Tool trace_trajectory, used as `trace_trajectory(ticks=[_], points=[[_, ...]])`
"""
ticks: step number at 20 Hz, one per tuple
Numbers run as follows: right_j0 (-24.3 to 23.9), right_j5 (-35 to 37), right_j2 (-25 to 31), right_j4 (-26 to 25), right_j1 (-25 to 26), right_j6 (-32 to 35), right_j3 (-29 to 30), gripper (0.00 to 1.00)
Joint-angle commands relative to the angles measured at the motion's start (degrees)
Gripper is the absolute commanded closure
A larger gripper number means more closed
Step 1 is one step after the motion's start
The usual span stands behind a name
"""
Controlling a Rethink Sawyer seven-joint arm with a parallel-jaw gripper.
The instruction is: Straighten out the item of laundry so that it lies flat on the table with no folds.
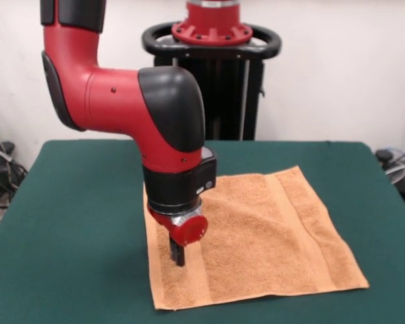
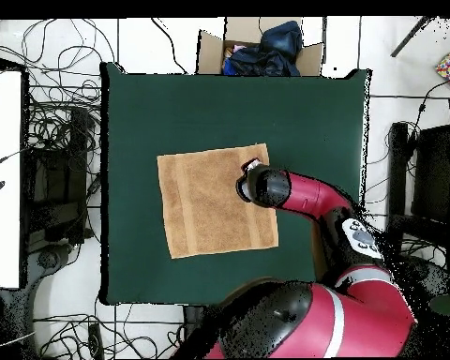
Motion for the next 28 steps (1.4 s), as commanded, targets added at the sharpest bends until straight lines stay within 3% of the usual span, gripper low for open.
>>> trace_trajectory(ticks=[1,7,21,28], points=[[1.6,0.1,1.4,-3.1,4.2,-2.7,-5.4,1.0],[1.8,3.8,-0.5,-4.3,4.2,-3.6,-9.2,1.0],[-1.6,10.4,3.3,-6.5,6.1,-9.7,-16.1,1.0],[-2.5,11.5,4.8,-7.8,6.1,-9.9,-16.5,1.0]])
